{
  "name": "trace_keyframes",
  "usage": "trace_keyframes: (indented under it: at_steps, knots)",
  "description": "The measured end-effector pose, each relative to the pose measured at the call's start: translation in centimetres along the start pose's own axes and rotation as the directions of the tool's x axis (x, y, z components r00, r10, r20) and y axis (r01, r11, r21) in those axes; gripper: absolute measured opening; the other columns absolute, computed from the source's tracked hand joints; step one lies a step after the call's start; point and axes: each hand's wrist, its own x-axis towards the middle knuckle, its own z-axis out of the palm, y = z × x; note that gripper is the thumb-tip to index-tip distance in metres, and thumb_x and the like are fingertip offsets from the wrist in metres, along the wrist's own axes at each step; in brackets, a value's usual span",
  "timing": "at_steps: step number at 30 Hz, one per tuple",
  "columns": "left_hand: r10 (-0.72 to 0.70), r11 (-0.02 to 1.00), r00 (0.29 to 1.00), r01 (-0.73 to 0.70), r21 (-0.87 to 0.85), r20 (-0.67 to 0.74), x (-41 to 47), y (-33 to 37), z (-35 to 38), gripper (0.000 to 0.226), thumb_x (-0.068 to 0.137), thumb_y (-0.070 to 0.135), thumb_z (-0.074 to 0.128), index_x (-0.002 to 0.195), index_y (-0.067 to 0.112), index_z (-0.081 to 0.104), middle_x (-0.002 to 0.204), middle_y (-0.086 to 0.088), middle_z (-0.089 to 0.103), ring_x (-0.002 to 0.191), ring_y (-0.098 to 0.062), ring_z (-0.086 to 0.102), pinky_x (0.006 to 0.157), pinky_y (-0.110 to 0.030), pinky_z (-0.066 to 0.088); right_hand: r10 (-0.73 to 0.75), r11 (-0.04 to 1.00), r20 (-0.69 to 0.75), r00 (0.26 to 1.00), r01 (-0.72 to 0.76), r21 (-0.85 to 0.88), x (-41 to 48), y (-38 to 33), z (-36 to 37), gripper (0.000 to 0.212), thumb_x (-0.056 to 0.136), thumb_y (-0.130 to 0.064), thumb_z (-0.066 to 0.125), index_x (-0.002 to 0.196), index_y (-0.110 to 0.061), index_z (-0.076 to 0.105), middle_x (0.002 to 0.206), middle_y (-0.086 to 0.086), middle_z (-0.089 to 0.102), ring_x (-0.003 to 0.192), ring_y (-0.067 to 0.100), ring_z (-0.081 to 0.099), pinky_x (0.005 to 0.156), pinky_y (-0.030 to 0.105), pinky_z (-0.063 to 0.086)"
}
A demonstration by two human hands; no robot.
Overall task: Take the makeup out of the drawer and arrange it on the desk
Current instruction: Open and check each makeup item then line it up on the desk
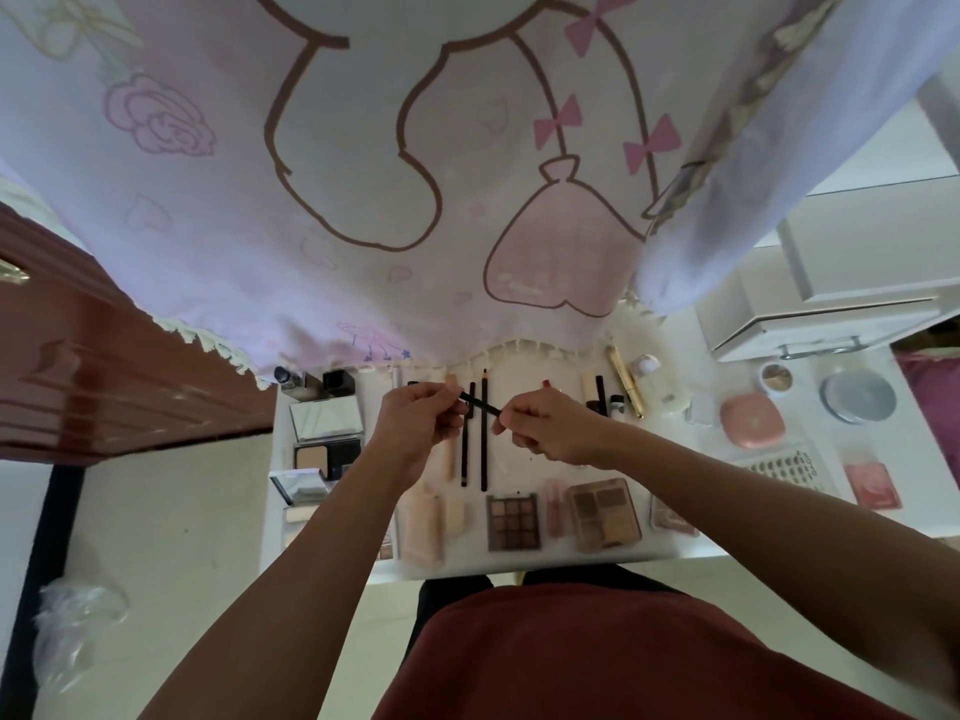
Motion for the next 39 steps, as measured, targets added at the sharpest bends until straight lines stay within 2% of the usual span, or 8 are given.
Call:
trace_keyframes:
  at_steps: [4, 9, 11, 19, 24, 31, 36, 39]
  knots:
    - [0.013, 1.000, 0.998, -0.014, -0.020, -0.063, -0.1, 0.3, 0.1, 0.016, 0.091, 0.011, 0.064, 0.079, 0.001, 0.066, 0.063, -0.008, 0.061, 0.051, -0.014, 0.051, 0.051, -0.024, 0.047, -0.114, 0.977, -0.118, 0.987, 0.090, -0.191, 0.2, 0.0, 0.4, 0.027, 0.103, -0.027, 0.044, 0.095, -0.018, 0.068, 0.061, 0.001, 0.046, 0.050, 0.007, 0.038, 0.064, 0.024, 0.033]
    - [-0.039, 0.994, 0.987, 0.023, -0.105, -0.153, 0.2, 0.6, 0.6, 0.017, 0.090, 0.009, 0.065, 0.075, 0.002, 0.063, 0.049, 0.000, 0.057, 0.045, -0.012, 0.041, 0.050, -0.024, 0.039, -0.213, 0.886, -0.175, 0.961, 0.115, -0.450, 0.5, -0.5, 0.8, 0.026, 0.104, -0.033, 0.042, 0.095, -0.017, 0.062, 0.062, -0.008, 0.051, 0.053, 0.006, 0.042, 0.064, 0.027, 0.033]
    - [-0.048, 0.993, 0.988, 0.030, -0.116, -0.149, 0.3, 0.7, 0.6, 0.017, 0.091, 0.009, 0.064, 0.075, 0.002, 0.063, 0.048, 0.000, 0.057, 0.044, -0.012, 0.040, 0.051, -0.024, 0.036, -0.183, 0.903, -0.161, 0.970, 0.102, -0.418, 0.8, -0.7, 0.6, 0.027, 0.104, -0.034, 0.042, 0.095, -0.021, 0.063, 0.062, -0.006, 0.053, 0.054, 0.007, 0.044, 0.071, 0.030, 0.033]
    - [-0.061, 0.977, 0.998, 0.053, 0.206, 0.035, 0.6, 1.3, -0.9, 0.013, 0.083, 0.007, 0.072, 0.086, -0.005, 0.068, 0.062, -0.009, 0.056, 0.052, -0.017, 0.044, 0.050, -0.027, 0.035, -0.146, 0.917, -0.065, 0.987, 0.110, -0.382, 0.5, -0.9, -0.5, 0.018, 0.101, -0.019, 0.046, 0.106, -0.016, 0.063, 0.081, 0.000, 0.067, 0.051, 0.008, 0.047, 0.047, 0.016, 0.037]
    - [-0.008, 0.940, 0.998, -0.012, 0.342, 0.056, 0.2, 2.1, -0.4, 0.016, 0.084, 0.010, 0.072, 0.089, -0.005, 0.068, 0.059, -0.005, 0.054, 0.050, -0.013, 0.043, 0.050, -0.024, 0.035, -0.251, 0.806, -0.137, 0.958, 0.129, -0.578, 0.5, -0.7, -0.7, 0.028, 0.103, -0.038, 0.044, 0.109, -0.021, 0.065, 0.063, -0.006, 0.057, 0.054, 0.011, 0.050, 0.058, 0.032, 0.043]
    - [-0.013, 0.938, 0.997, -0.015, 0.348, 0.078, 0.4, 1.7, -0.2, 0.008, 0.085, 0.008, 0.070, 0.080, 0.003, 0.068, 0.059, -0.004, 0.055, 0.048, -0.011, 0.044, 0.052, -0.025, 0.037, -0.270, 0.774, -0.134, 0.953, 0.132, -0.620, 0.1, 0.0, -0.9, 0.030, 0.103, -0.044, 0.040, 0.110, -0.027, 0.063, 0.059, -0.009, 0.052, 0.055, 0.011, 0.051, 0.055, 0.030, 0.038]
    - [-0.016, 0.945, 0.998, -0.003, 0.328, 0.056, 0.8, 1.2, -0.1, 0.011, 0.090, 0.009, 0.064, 0.083, 0.002, 0.067, 0.063, -0.007, 0.059, 0.049, -0.013, 0.046, 0.050, -0.025, 0.039, -0.189, 0.821, -0.113, 0.975, 0.094, -0.563, 0.1, 0.7, -1.1, 0.032, 0.102, -0.043, 0.040, 0.109, -0.020, 0.061, 0.071, -0.005, 0.060, 0.069, 0.018, 0.059, 0.067, 0.034, 0.047]
    - [-0.032, 0.971, 0.999, 0.033, 0.239, -0.008, 1.3, 0.9, -0.5, 0.010, 0.089, 0.007, 0.065, 0.084, -0.001, 0.064, 0.067, -0.010, 0.061, 0.049, -0.015, 0.052, 0.049, -0.025, 0.043, -0.157, 0.845, -0.098, 0.983, 0.083, -0.528, -0.1, 1.8, -1.6, 0.027, 0.103, -0.031, 0.041, 0.103, -0.013, 0.061, 0.079, 0.003, 0.065, 0.066, 0.017, 0.059, 0.064, 0.021, 0.041]
